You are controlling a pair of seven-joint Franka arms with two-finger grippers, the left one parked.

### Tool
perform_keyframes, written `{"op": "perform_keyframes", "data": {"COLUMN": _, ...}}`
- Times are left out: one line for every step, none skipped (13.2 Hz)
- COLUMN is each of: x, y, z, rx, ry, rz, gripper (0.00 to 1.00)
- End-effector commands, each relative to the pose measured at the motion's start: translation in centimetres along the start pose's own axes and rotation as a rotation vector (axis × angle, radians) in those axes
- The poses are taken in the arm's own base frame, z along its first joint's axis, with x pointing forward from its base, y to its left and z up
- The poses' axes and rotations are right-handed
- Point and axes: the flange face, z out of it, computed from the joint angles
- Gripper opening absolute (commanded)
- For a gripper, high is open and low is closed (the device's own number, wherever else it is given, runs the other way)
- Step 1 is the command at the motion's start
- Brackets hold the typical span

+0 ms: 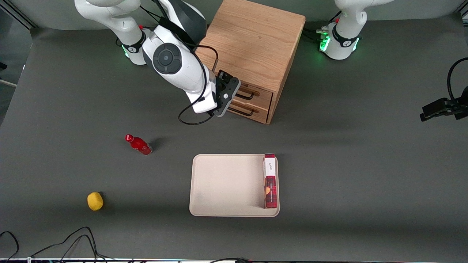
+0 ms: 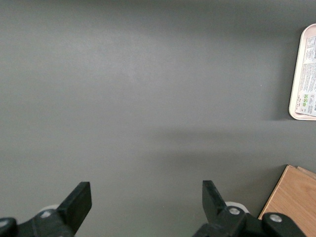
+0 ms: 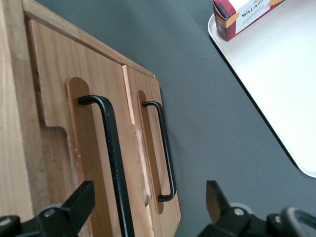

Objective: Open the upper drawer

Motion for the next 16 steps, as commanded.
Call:
{"op": "perform_keyframes", "data": {"x": 0.1, "y": -0.4, "z": 0.9, "rx": -0.03, "ry": 0.009, "rz": -0.034, "gripper": 1.0}}
{"op": "perform_keyframes", "data": {"x": 0.0, "y": -0.4, "z": 1.4, "rx": -0.034, "ry": 0.009, "rz": -0.034, "gripper": 1.0}}
{"op": "perform_keyframes", "data": {"x": -0.1, "y": -0.3, "z": 1.4, "rx": -0.037, "ry": 0.012, "rz": -0.033, "gripper": 1.0}}
{"op": "perform_keyframes", "data": {"x": 0.0, "y": -0.3, "z": 1.5, "rx": -0.047, "ry": 0.01, "rz": -0.04, "gripper": 1.0}}
{"op": "perform_keyframes", "data": {"x": 0.0, "y": -0.2, "z": 1.6, "rx": -0.054, "ry": 0.012, "rz": -0.043, "gripper": 1.0}}
{"op": "perform_keyframes", "data": {"x": -0.1, "y": -0.1, "z": 1.9, "rx": -0.054, "ry": 0.012, "rz": -0.042, "gripper": 1.0}}
{"op": "perform_keyframes", "data": {"x": -0.2, "y": -0.1, "z": 2.1, "rx": -0.056, "ry": 0.011, "rz": -0.042, "gripper": 1.0}}
{"op": "perform_keyframes", "data": {"x": -0.2, "y": -0.1, "z": 2.2, "rx": -0.056, "ry": 0.013, "rz": -0.042, "gripper": 1.0}}
{"op": "perform_keyframes", "data": {"x": -0.3, "y": -0.1, "z": 2.3, "rx": -0.056, "ry": 0.009, "rz": -0.042, "gripper": 1.0}}
{"op": "perform_keyframes", "data": {"x": -0.4, "y": -0.1, "z": 2.6, "rx": -0.057, "ry": 0.006, "rz": -0.041, "gripper": 1.0}}
{"op": "perform_keyframes", "data": {"x": -0.5, "y": -0.1, "z": 2.7, "rx": -0.057, "ry": 0.006, "rz": -0.04, "gripper": 1.0}}
{"op": "perform_keyframes", "data": {"x": -0.5, "y": -0.1, "z": 2.8, "rx": -0.058, "ry": 0.007, "rz": -0.039, "gripper": 1.0}}
{"op": "perform_keyframes", "data": {"x": -0.6, "y": -0.1, "z": 3.1, "rx": -0.058, "ry": 0.007, "rz": -0.039, "gripper": 1.0}}
{"op": "perform_keyframes", "data": {"x": -0.6, "y": -0.1, "z": 3.1, "rx": -0.06, "ry": 0.011, "rz": -0.037, "gripper": 1.0}}
{"op": "perform_keyframes", "data": {"x": -0.6, "y": -0.4, "z": 3.5, "rx": -0.059, "ry": 0.01, "rz": -0.041, "gripper": 1.0}}
{"op": "perform_keyframes", "data": {"x": -0.5, "y": -0.5, "z": 3.6, "rx": -0.061, "ry": 0.012, "rz": -0.044, "gripper": 1.0}}
